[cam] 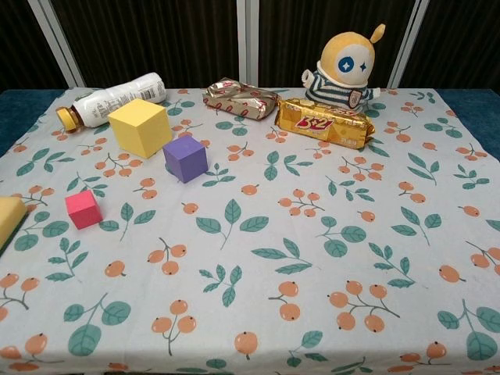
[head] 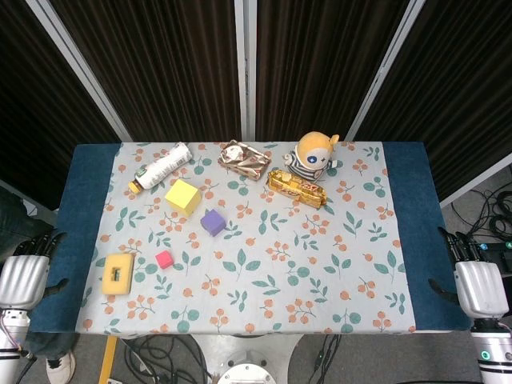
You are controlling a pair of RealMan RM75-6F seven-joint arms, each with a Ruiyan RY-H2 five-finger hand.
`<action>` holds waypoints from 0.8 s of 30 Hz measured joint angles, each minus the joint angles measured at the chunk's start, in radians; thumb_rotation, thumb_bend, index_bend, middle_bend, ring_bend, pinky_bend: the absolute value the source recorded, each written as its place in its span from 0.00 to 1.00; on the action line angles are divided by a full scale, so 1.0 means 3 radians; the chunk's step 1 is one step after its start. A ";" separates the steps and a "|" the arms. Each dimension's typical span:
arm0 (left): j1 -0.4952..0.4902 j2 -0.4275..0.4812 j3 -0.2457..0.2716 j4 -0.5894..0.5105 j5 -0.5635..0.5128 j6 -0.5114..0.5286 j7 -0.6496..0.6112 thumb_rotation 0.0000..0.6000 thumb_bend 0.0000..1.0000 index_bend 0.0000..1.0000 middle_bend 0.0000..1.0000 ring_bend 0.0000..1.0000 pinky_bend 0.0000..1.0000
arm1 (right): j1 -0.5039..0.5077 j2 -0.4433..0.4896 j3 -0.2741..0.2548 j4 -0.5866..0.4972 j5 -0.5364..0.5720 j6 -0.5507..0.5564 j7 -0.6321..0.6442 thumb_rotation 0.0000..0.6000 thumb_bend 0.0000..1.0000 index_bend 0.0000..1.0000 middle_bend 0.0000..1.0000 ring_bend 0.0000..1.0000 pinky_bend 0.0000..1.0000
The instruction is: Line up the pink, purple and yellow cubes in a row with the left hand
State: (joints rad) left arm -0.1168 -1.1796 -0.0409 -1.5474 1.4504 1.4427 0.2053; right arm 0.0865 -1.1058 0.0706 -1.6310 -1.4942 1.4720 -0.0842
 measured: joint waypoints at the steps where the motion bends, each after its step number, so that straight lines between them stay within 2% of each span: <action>1: 0.0000 -0.0001 0.0001 -0.0003 0.0000 -0.0001 -0.0002 1.00 0.16 0.23 0.26 0.22 0.28 | 0.0002 0.0000 0.0001 0.0002 0.0002 -0.0003 0.0002 1.00 0.06 0.01 0.16 0.10 0.23; 14: -0.0026 0.0010 -0.0006 -0.0043 0.0053 0.0004 -0.0061 1.00 0.16 0.23 0.26 0.22 0.28 | -0.0051 0.0004 -0.0023 0.0051 -0.0044 0.0086 0.0089 1.00 0.06 0.01 0.16 0.10 0.23; 20: -0.0123 0.0024 -0.0062 -0.0030 0.0073 -0.0079 -0.0252 1.00 0.16 0.23 0.26 0.22 0.28 | -0.0044 0.0030 -0.0003 0.0046 -0.0075 0.0117 0.0087 1.00 0.06 0.01 0.16 0.10 0.23; 24: -0.0275 0.0024 -0.0160 0.0017 0.0065 -0.0221 -0.0510 1.00 0.16 0.23 0.26 0.22 0.28 | -0.0025 0.0056 0.0012 0.0022 -0.0096 0.0118 0.0073 1.00 0.06 0.01 0.16 0.10 0.23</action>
State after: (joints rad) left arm -0.1992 -1.1723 -0.0888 -1.5422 1.4700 1.3763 0.0524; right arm 0.0792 -1.0889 0.0743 -1.6243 -1.5231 1.5074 -0.0622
